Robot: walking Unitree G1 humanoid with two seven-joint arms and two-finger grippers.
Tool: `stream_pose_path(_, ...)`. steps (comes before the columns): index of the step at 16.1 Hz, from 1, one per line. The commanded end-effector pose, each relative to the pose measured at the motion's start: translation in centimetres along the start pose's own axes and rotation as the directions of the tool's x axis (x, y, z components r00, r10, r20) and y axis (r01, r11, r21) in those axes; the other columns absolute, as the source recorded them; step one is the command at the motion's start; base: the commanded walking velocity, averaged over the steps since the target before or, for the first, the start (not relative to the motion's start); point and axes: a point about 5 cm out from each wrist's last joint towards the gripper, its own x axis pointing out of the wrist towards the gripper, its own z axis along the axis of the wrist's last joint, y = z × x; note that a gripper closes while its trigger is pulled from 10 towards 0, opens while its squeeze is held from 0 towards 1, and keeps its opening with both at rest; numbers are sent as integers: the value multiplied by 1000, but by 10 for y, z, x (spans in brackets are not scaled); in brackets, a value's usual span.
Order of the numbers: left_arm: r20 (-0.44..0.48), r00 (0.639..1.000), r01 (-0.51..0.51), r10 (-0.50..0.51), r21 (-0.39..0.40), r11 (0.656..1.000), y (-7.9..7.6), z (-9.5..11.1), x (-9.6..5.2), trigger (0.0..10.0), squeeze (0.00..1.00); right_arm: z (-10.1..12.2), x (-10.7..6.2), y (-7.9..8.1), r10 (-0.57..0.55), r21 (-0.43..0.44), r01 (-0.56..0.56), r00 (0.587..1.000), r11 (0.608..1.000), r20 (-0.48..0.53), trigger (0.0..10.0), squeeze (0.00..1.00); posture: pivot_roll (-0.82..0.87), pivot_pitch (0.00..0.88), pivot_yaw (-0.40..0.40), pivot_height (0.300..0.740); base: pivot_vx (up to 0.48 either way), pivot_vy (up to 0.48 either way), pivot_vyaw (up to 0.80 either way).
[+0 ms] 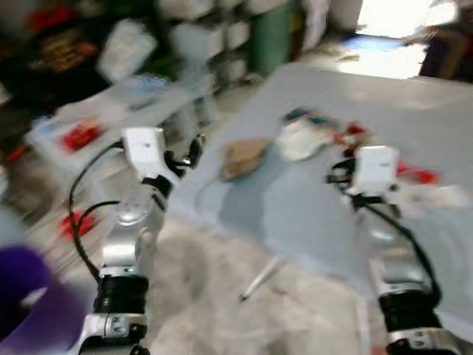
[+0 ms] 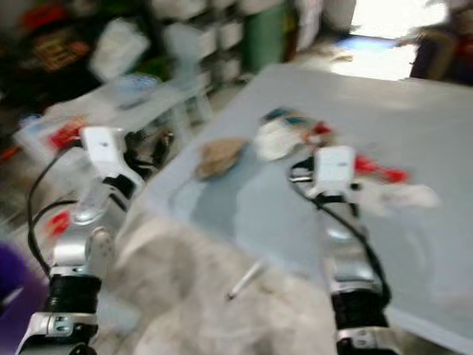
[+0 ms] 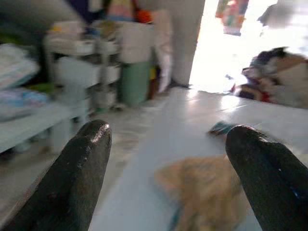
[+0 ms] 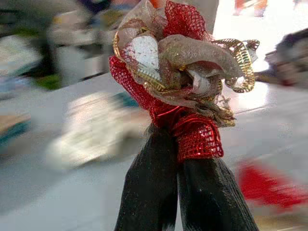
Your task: Picking trash to rubbish bin
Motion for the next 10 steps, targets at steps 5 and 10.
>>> stream_pose_path(5, -2, 999, -49, 49, 19, 999, 13, 3, 1, 10000, 0, 6, 6, 16, 44, 15, -44, 999, 999, 23, 0, 0, 34, 0, 45, 740, 145, 0, 0)
stream_pose_path(10, 8, 999, -46, 46, 23, 999, 13, 11, 11, 10000, 0, 25, 21, 29, 88, 11, -89, 993, 996, 74, 0, 0, 36, 0, 31, 740, 0, 0, 0)
